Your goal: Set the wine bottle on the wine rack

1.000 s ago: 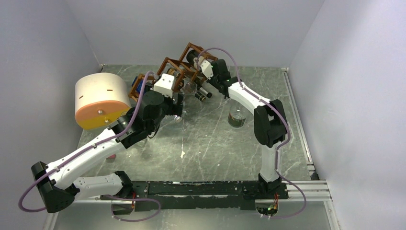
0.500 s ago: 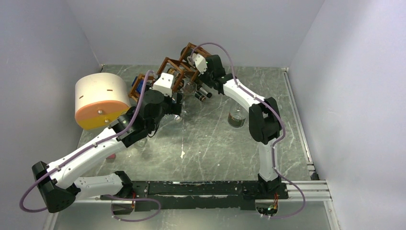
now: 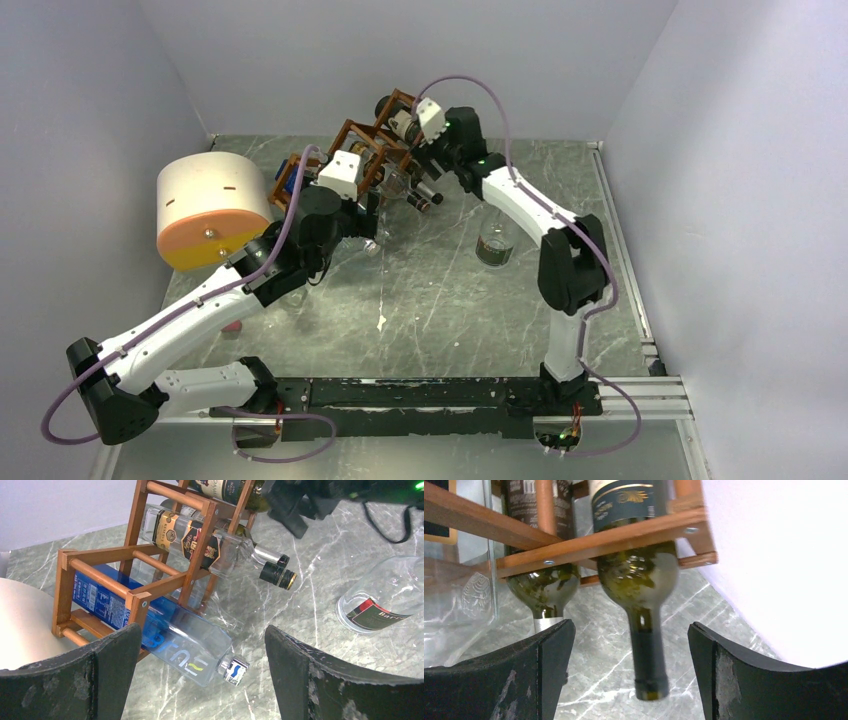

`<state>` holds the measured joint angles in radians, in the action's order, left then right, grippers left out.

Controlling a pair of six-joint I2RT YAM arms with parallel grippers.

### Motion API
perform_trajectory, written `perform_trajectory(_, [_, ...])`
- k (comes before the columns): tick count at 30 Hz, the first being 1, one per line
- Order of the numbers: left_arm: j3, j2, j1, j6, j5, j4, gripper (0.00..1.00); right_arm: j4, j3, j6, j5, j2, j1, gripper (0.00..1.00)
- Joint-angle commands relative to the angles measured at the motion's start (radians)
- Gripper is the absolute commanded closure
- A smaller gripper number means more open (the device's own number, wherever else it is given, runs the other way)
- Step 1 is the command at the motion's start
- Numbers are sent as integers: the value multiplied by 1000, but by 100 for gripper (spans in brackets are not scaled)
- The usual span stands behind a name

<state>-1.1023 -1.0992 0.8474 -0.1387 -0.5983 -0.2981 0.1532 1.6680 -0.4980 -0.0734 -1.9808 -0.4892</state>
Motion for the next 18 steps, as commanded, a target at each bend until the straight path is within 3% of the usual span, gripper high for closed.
perform_trajectory(1, [-18, 18, -7, -4, 8, -2, 4, -80, -52, 130, 86, 128, 54, 12])
perform_trajectory(9, [-24, 13, -8, -16, 25, -3, 4, -109, -11, 413, 119, 151, 96, 17])
perform_trajectory(18, [-30, 3, -9, -26, 39, -8, 4, 2, 240, 492, 176, -27, 96, 22])
